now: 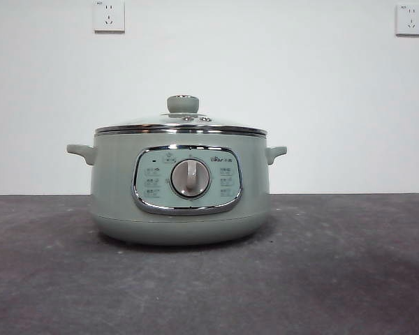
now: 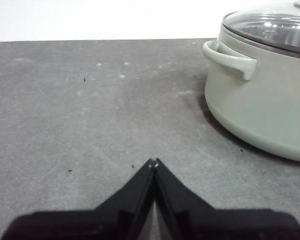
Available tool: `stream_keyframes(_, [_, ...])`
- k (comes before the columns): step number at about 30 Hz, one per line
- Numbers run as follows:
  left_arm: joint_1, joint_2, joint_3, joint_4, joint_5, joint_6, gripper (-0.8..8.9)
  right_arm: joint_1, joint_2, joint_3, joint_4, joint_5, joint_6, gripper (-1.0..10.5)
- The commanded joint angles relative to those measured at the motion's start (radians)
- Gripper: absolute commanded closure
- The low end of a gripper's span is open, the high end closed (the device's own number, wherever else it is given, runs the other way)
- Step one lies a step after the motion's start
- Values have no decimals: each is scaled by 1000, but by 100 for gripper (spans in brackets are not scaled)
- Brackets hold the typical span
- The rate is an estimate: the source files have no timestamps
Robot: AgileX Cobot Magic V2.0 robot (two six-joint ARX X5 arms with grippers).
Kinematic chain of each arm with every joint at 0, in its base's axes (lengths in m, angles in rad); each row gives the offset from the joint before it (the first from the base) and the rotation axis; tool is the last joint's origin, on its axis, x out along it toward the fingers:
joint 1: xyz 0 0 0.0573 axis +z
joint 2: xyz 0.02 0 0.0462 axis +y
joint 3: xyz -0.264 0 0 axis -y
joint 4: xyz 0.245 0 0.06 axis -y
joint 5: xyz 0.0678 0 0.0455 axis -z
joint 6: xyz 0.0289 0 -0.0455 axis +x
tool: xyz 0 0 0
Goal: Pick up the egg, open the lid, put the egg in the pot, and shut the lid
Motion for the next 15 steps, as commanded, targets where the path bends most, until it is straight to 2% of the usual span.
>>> stream_keyframes(1, [4,0,-10,6,3,-9,817,-1,-4,-36,11,1,0,944])
stream_keyframes(15, [4,0,-10,6,3,-9,817,0,-3,-45,-22,1,-1,944])
